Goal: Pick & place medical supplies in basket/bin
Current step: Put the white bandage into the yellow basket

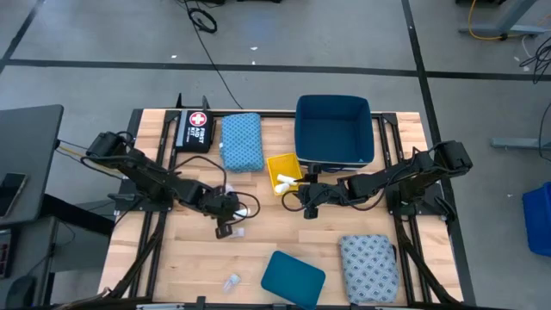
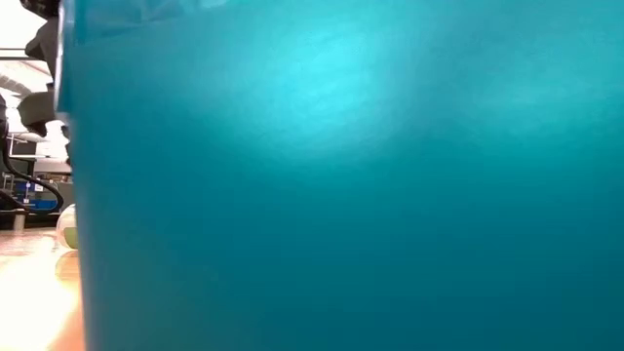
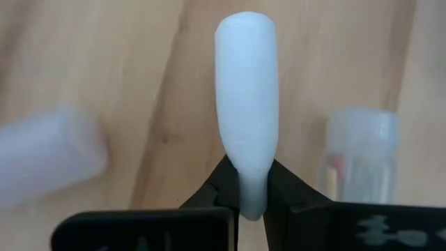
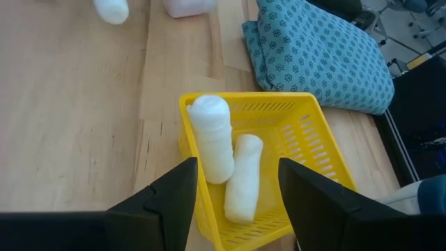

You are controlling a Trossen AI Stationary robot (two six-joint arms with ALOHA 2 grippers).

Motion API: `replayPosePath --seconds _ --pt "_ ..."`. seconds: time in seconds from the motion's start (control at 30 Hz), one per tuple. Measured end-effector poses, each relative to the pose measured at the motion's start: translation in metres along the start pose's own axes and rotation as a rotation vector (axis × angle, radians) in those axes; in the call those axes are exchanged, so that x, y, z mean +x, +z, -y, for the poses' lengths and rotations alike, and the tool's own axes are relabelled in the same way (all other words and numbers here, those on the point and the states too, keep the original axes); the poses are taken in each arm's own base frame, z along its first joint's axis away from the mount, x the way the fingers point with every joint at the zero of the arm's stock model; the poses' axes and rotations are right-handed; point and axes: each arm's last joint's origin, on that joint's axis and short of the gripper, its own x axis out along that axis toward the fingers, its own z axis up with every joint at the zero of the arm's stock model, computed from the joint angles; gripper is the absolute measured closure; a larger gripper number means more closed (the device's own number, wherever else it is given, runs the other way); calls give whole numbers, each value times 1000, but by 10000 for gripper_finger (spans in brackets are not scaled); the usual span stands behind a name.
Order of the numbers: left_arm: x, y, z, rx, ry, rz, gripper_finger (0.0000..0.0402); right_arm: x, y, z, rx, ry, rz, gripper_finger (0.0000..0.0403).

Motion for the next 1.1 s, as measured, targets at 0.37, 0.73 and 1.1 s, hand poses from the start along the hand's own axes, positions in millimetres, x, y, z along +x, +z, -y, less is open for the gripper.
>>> replayPosePath --seconds 0.37,0.73,1.1 --pt "-2 19 9 116 67 362 382 0 1 0 21 14 13 195" --pt "-16 23 -10 165 -56 923 382 0 5 -1 38 72 54 195" --pt "-13 40 -62 90 -25 1007 382 -1 9 -2 43 107 99 195"
